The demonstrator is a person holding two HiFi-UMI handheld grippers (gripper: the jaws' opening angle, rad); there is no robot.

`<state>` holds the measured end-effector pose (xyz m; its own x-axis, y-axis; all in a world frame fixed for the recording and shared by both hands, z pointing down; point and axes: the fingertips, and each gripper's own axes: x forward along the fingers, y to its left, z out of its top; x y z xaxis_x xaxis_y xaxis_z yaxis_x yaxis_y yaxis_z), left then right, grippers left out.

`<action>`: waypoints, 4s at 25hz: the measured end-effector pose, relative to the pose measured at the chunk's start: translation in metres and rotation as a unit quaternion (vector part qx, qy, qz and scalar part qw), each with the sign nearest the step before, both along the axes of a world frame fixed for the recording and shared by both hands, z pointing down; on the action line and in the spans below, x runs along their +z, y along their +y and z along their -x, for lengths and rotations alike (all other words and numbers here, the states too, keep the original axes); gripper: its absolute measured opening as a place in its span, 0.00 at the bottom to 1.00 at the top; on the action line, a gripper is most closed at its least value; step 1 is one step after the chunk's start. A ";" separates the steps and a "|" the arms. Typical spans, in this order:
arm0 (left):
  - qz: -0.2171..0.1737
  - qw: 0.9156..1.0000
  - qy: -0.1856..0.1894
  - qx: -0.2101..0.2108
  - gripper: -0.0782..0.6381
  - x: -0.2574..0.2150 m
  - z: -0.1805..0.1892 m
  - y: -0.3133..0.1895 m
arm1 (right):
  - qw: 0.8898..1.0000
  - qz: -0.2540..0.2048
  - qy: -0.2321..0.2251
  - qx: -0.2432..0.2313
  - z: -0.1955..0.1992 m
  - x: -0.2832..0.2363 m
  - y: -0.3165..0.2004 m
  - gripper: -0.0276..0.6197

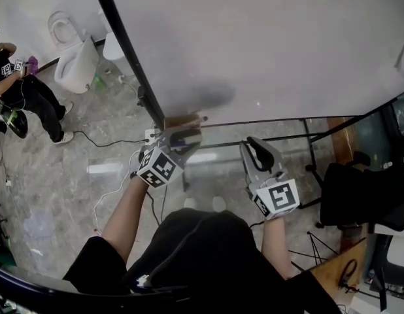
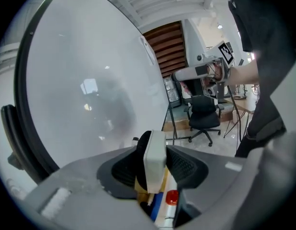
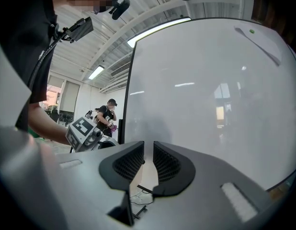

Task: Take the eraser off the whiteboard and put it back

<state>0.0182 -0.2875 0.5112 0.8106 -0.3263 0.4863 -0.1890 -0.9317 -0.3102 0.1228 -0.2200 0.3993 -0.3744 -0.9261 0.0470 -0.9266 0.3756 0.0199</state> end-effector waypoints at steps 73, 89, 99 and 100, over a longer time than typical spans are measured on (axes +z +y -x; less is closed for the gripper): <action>-0.006 0.910 0.297 -0.288 0.12 -0.119 0.136 0.003 | 0.981 -0.031 0.001 -0.191 0.100 -0.023 -0.035 0.06; -0.007 0.908 0.298 -0.296 0.12 -0.118 0.141 0.005 | 0.982 -0.034 0.001 -0.183 0.095 -0.026 -0.032 0.06; -0.002 0.902 0.305 -0.305 0.12 -0.115 0.147 0.011 | 0.982 -0.029 0.005 -0.186 0.098 -0.022 -0.028 0.06; 0.000 0.902 0.305 -0.306 0.12 -0.114 0.146 0.011 | 0.982 -0.027 0.006 -0.185 0.097 -0.021 -0.027 0.06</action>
